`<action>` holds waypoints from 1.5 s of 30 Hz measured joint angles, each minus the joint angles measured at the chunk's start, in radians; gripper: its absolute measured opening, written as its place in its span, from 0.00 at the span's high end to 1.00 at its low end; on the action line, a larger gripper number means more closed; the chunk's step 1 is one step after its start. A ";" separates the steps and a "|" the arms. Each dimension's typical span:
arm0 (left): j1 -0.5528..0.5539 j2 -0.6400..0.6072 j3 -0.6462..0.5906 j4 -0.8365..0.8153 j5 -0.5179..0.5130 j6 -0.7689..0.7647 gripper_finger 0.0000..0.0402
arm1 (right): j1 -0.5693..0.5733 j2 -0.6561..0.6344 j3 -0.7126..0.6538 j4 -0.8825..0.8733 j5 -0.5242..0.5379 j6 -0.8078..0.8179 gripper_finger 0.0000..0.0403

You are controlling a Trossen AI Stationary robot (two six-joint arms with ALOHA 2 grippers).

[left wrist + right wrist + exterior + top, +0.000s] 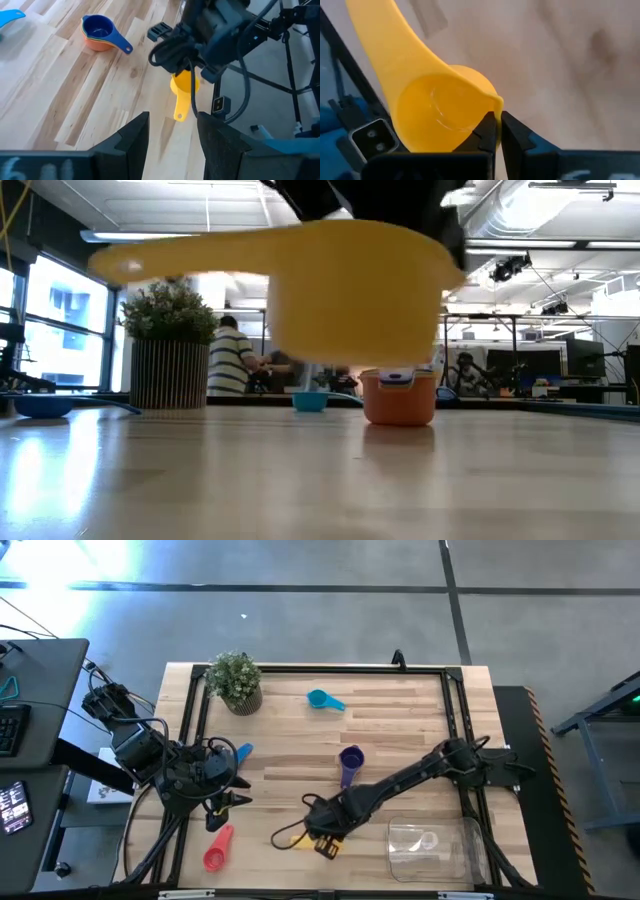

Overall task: Nest measuring cups in basket
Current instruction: Stack the yellow measuring cup on top of the dark blue measuring cup

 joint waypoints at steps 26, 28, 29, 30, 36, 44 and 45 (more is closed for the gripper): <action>0.071 0.000 0.000 0.000 -0.088 0.054 0.61 | -0.356 0.000 0.360 -0.572 -0.048 -1.241 1.00; 0.083 0.000 0.000 0.000 -0.088 0.054 0.61 | -0.385 0.000 0.360 -0.575 -0.048 -1.331 1.00; 0.089 0.000 0.000 0.000 -0.088 0.054 0.61 | -0.399 0.000 0.360 -0.573 -0.048 -1.368 1.00; 0.095 0.000 0.000 0.000 -0.088 0.052 0.61 | -0.412 0.000 0.360 -0.574 -0.050 -1.405 1.00; 0.133 0.000 0.000 0.000 -0.088 0.027 0.61 | -0.473 0.000 0.360 -0.574 -0.092 -1.546 1.00; 0.193 0.000 0.000 0.000 -0.087 0.027 0.61 | -0.535 0.000 0.360 -0.574 -0.165 -1.575 1.00; 0.200 0.000 0.000 0.000 -0.087 0.027 0.61 | -0.540 0.000 0.360 -0.574 -0.175 -1.578 1.00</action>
